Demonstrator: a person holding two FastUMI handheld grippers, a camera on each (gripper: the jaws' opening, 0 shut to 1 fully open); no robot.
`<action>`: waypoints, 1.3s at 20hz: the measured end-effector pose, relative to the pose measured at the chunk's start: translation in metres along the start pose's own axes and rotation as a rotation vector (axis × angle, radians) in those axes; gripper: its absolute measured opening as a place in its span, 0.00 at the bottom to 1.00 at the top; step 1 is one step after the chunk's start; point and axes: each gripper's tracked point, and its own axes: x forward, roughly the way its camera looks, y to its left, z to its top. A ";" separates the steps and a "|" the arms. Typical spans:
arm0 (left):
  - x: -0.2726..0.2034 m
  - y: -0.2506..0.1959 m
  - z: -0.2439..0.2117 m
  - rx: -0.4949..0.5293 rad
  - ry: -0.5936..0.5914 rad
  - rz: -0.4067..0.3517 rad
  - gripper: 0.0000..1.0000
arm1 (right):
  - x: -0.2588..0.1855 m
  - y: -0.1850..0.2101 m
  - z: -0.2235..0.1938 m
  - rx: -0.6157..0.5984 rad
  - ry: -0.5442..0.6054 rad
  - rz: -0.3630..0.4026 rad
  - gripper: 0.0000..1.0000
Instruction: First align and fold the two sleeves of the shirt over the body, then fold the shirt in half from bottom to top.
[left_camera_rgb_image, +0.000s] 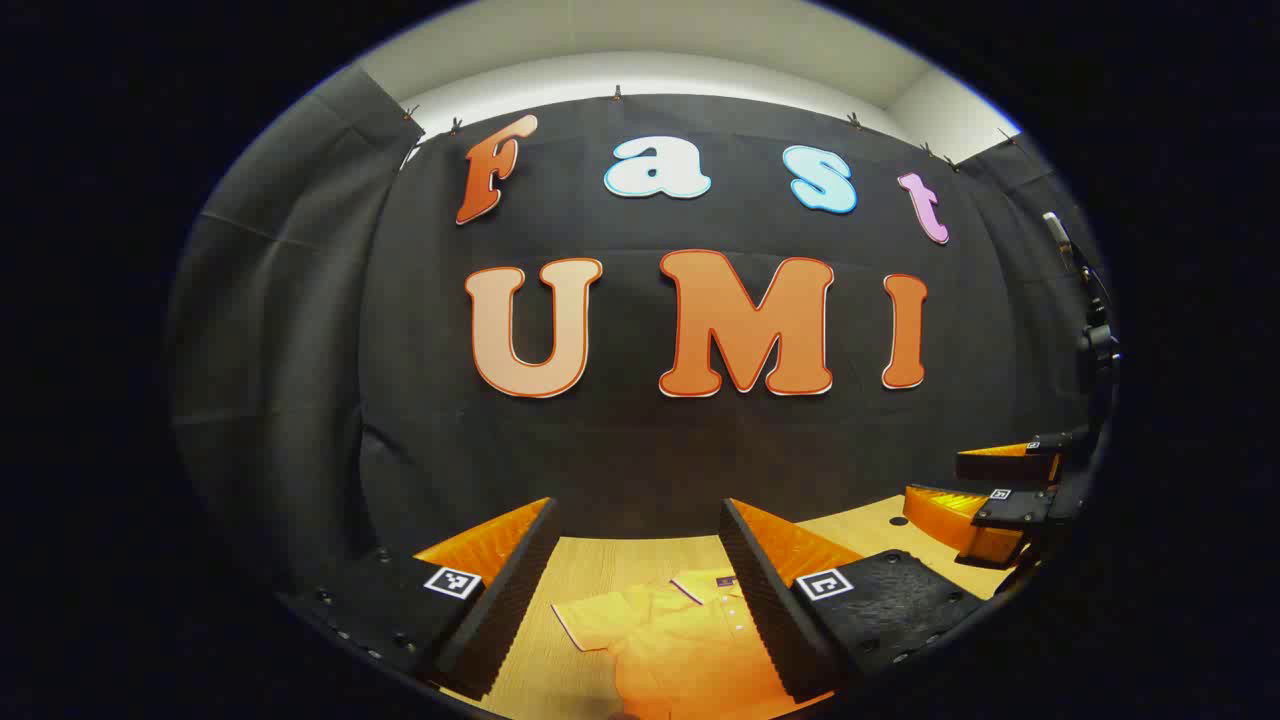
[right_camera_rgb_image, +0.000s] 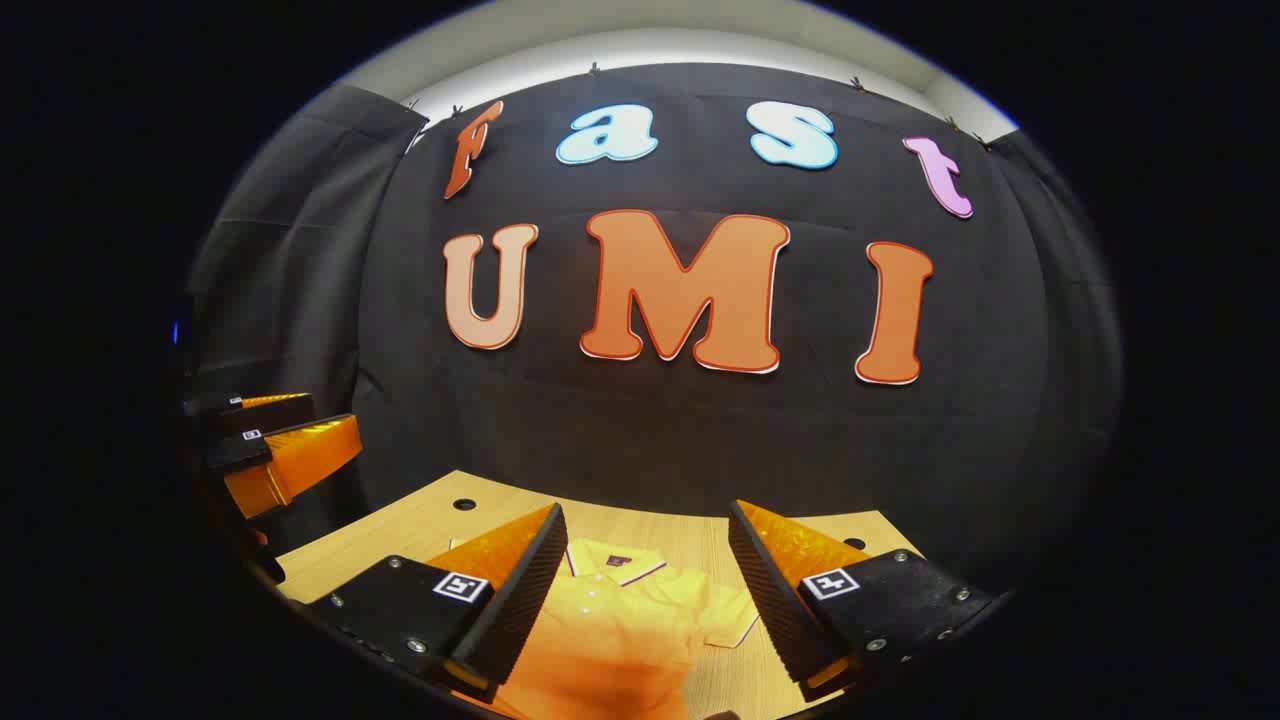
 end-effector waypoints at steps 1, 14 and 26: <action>0.000 -0.003 0.000 -0.003 0.002 -0.006 0.98 | 0.001 0.003 0.001 -0.001 -0.002 0.007 0.98; -0.015 0.002 0.004 -0.023 -0.012 0.060 0.98 | 0.011 0.008 -0.011 0.051 0.039 0.088 0.98; -0.029 -0.008 -0.024 0.008 0.050 0.147 0.99 | 0.047 -0.060 -0.081 0.036 0.287 0.017 0.98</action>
